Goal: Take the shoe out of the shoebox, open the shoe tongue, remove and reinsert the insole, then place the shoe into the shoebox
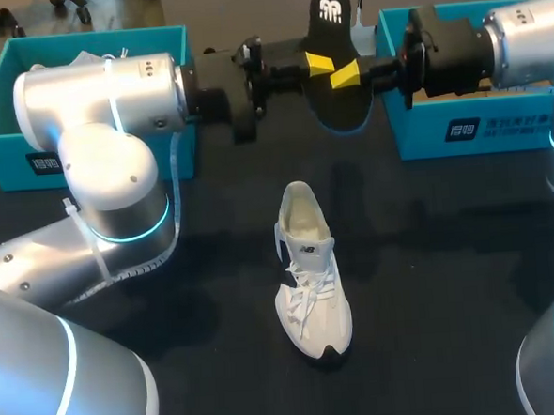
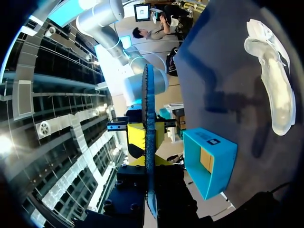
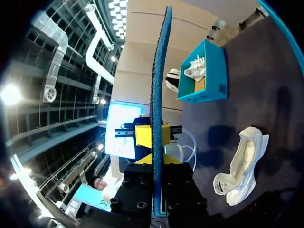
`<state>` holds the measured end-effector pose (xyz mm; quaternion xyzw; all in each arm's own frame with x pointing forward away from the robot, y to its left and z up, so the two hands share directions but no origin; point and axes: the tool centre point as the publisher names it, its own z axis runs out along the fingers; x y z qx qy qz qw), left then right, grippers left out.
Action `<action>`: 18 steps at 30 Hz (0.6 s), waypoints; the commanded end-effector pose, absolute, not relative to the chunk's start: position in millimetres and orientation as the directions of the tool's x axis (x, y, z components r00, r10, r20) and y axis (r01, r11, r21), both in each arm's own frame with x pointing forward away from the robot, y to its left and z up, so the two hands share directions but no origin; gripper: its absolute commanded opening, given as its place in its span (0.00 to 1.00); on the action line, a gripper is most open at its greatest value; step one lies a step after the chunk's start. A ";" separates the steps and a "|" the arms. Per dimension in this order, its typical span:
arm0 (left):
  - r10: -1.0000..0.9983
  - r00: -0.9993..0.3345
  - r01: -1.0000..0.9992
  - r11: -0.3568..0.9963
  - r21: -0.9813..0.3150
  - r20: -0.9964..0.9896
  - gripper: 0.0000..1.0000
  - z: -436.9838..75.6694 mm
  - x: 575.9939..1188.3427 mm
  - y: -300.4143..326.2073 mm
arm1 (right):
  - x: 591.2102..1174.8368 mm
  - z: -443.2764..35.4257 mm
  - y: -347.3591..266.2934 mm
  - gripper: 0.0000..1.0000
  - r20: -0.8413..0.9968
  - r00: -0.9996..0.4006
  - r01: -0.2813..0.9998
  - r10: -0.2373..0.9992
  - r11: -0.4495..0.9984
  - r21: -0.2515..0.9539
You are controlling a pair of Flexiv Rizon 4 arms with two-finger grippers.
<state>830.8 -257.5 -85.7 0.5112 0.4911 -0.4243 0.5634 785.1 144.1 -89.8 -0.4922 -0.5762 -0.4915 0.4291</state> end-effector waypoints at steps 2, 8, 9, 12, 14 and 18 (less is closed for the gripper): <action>0.017 0.153 0.982 0.106 0.154 -0.988 0.00 -85.9 828.8 -261.4 | 786.4 -91.2 145.1 0.00 0.978 -0.148 0.989 0.146 0.029 0.145; 0.035 0.121 0.986 0.109 0.124 -0.992 1.00 -88.2 829.3 -256.7 | 785.8 -93.0 149.4 0.00 0.974 -0.176 0.984 0.145 0.031 0.173; 0.037 0.121 0.986 0.111 0.124 -0.992 1.00 -88.0 829.9 -255.4 | 785.7 -93.2 149.8 0.00 0.973 -0.180 0.984 0.143 0.031 0.177; 0.050 0.114 0.987 0.112 0.119 -0.992 1.00 -86.1 830.5 -248.5 | 786.7 -96.3 150.1 0.00 0.971 -0.192 0.981 0.144 0.024 0.190; 0.070 0.102 0.987 0.119 0.110 -0.992 1.00 -86.0 830.6 -241.0 | 787.9 -98.9 149.6 0.00 0.969 -0.198 0.980 0.148 0.009 0.199; 0.086 0.044 0.991 0.125 0.054 -0.995 1.00 -88.8 831.3 -225.7 | 789.8 -102.9 148.0 0.00 0.967 -0.200 0.979 0.160 -0.014 0.205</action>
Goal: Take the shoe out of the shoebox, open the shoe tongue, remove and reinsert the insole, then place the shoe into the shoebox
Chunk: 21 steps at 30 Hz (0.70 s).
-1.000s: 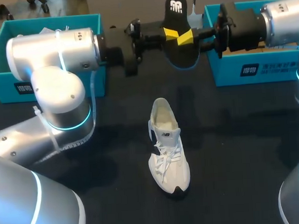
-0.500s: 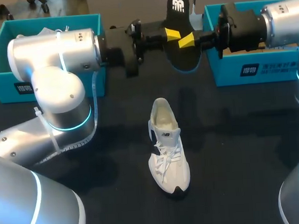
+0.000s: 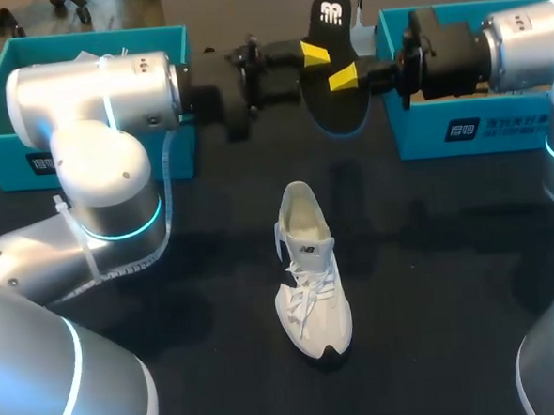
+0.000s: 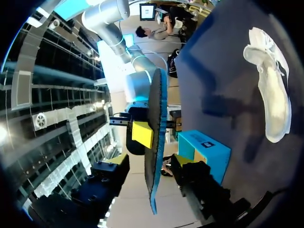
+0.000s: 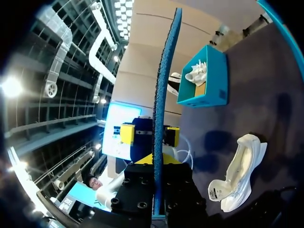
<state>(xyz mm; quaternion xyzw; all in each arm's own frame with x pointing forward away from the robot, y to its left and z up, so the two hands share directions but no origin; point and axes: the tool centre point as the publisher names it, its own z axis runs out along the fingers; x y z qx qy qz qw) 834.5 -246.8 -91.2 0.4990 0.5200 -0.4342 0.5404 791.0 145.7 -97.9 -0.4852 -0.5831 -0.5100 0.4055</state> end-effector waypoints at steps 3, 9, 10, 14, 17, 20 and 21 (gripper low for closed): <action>0.104 -0.001 0.990 0.141 0.013 -0.995 1.00 -91.8 830.9 -210.9 | 791.6 -104.9 146.8 0.00 0.963 -0.207 0.975 0.174 -0.045 0.218; 0.096 -0.178 0.969 0.191 -0.158 -0.979 1.00 -95.6 834.0 -176.1 | 796.1 -105.1 143.2 0.00 0.947 -0.262 0.952 0.187 -0.109 0.285; 0.093 -0.217 0.960 0.202 -0.195 -0.972 1.00 -96.1 834.1 -170.9 | 796.8 -104.7 143.4 0.00 0.942 -0.276 0.947 0.191 -0.114 0.300; 0.129 -0.325 0.930 0.221 -0.292 -0.937 1.00 -100.5 832.9 -152.9 | 799.3 -104.0 144.3 0.00 0.917 -0.358 0.913 0.175 -0.141 0.383; 0.134 -0.424 0.889 0.253 -0.382 -0.896 1.00 -105.2 833.4 -143.8 | 800.8 -103.0 144.4 0.00 0.889 -0.429 0.880 0.163 -0.149 0.452; 0.091 -0.568 0.799 0.299 -0.522 -0.818 1.00 -113.5 835.6 -135.4 | 803.2 -100.4 146.9 0.00 0.848 -0.510 0.837 0.143 -0.142 0.528; 0.081 -0.587 0.783 0.311 -0.539 -0.806 1.00 -115.9 836.2 -134.0 | 803.7 -99.9 147.9 0.00 0.842 -0.519 0.833 0.145 -0.137 0.537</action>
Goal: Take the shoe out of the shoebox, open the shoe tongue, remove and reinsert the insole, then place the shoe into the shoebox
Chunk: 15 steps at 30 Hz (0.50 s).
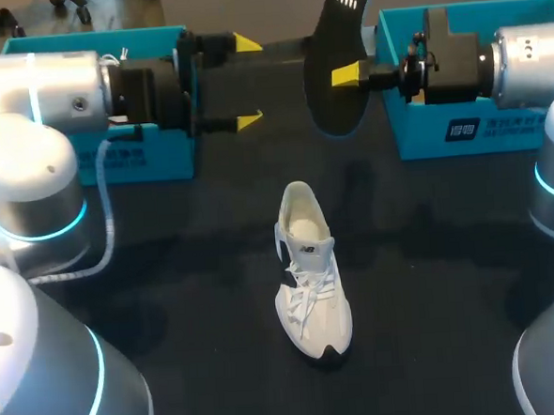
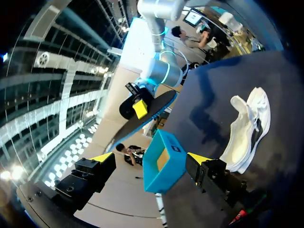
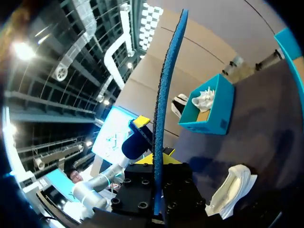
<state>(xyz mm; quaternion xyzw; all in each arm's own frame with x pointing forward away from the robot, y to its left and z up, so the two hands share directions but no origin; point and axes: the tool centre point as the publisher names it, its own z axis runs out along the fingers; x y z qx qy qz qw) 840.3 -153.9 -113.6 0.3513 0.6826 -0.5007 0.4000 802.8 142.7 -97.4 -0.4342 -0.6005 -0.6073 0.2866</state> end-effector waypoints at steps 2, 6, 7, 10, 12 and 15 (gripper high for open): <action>0.075 -0.643 0.737 0.334 -0.588 -0.762 1.00 -123.3 837.0 -130.6 | 805.9 -98.8 151.2 0.00 0.822 -0.553 0.814 0.134 -0.125 0.568; 0.041 -0.721 0.652 0.377 -0.657 -0.692 1.00 -136.1 837.4 -126.1 | 809.4 -95.6 157.8 0.00 0.766 -0.633 0.760 0.113 -0.099 0.642; 0.045 -0.738 0.636 0.381 -0.671 -0.673 1.00 -138.9 836.9 -125.0 | 809.6 -93.7 159.5 0.00 0.749 -0.655 0.744 0.099 -0.091 0.662; 0.009 -0.791 0.552 0.444 -0.706 -0.612 1.00 -151.9 836.2 -120.7 | 810.7 -89.6 165.5 0.00 0.721 -0.689 0.718 0.077 -0.061 0.693; -0.010 -0.818 0.502 0.476 -0.722 -0.575 1.00 -161.3 834.6 -116.5 | 812.4 -89.8 166.4 0.00 0.708 -0.704 0.706 0.062 -0.049 0.706; -0.024 -0.843 0.449 0.517 -0.729 -0.537 1.00 -174.3 831.2 -111.4 | 813.9 -87.4 170.1 0.00 0.690 -0.722 0.689 0.052 -0.032 0.724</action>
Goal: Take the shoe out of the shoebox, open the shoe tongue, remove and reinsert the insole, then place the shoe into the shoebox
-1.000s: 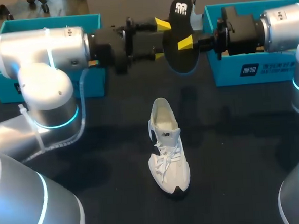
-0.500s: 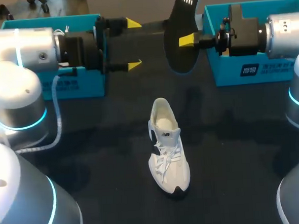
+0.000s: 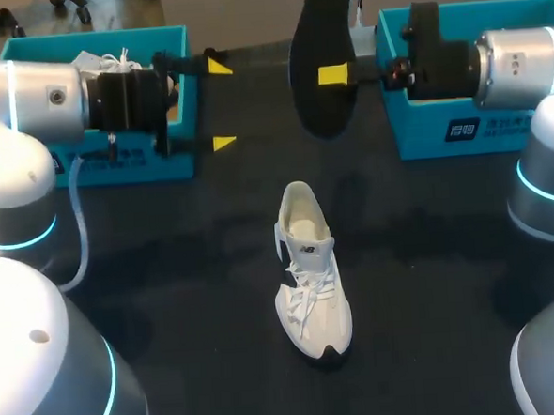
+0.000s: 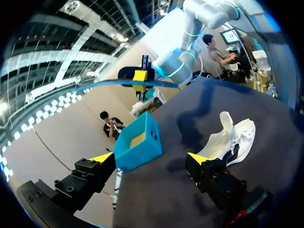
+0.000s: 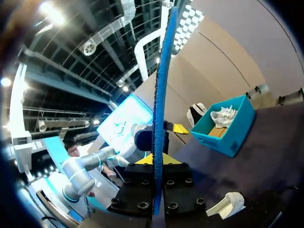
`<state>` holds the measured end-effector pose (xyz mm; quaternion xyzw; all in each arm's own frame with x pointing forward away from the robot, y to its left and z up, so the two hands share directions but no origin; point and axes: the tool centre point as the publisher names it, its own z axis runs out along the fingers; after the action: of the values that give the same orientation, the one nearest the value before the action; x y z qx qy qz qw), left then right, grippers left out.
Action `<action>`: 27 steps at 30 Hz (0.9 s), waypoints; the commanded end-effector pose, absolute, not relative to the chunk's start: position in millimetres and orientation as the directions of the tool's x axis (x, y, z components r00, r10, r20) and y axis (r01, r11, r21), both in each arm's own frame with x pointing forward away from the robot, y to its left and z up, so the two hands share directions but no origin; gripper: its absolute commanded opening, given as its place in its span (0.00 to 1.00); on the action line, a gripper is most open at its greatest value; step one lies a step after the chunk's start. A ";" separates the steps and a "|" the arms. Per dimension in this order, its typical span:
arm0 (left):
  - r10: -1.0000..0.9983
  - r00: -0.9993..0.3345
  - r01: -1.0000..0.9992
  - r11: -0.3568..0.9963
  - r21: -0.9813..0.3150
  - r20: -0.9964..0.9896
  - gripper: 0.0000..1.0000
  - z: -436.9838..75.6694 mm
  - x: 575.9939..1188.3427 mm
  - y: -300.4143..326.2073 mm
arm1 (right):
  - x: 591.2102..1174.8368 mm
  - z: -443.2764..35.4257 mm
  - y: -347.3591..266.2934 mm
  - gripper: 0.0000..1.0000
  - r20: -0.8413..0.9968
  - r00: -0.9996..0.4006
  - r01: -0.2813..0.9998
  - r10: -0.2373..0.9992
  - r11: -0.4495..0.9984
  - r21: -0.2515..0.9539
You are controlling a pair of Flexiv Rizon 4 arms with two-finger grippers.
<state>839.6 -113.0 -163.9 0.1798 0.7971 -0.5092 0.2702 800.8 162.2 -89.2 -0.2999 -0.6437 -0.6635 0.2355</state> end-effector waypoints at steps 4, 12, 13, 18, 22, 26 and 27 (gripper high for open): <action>-0.045 -0.874 0.379 0.559 -0.737 -0.483 1.00 -189.4 825.0 -106.1 | 815.2 -86.4 174.3 0.00 0.678 -0.734 0.678 0.045 -0.018 0.735; -0.027 -0.902 0.329 0.603 -0.727 -0.431 1.00 -204.9 819.3 -105.4 | 817.0 -97.2 176.7 0.00 0.687 -0.726 0.686 0.028 -0.034 0.727; -0.027 -0.902 0.329 0.603 -0.727 -0.431 1.00 -204.9 819.3 -105.4 | 817.0 -97.2 176.7 0.00 0.687 -0.726 0.686 0.028 -0.034 0.727; -0.027 -0.902 0.329 0.603 -0.727 -0.431 1.00 -204.9 819.3 -105.4 | 817.0 -97.2 176.7 0.00 0.687 -0.726 0.686 0.028 -0.034 0.727; -0.027 -0.902 0.329 0.603 -0.727 -0.431 1.00 -204.9 819.3 -105.4 | 817.0 -97.2 176.7 0.00 0.687 -0.726 0.686 0.028 -0.034 0.727; -0.027 -0.902 0.329 0.603 -0.727 -0.431 1.00 -204.9 819.3 -105.4 | 817.0 -97.2 176.7 0.00 0.687 -0.726 0.686 0.028 -0.034 0.727; -0.027 -0.902 0.329 0.603 -0.727 -0.431 1.00 -204.9 819.3 -105.4 | 817.0 -97.2 176.7 0.00 0.687 -0.726 0.686 0.028 -0.034 0.727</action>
<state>819.4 -104.8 -204.6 0.0866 0.8710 -0.4386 0.2038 816.9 174.4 -96.7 -0.2740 -0.6487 -0.6650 0.2486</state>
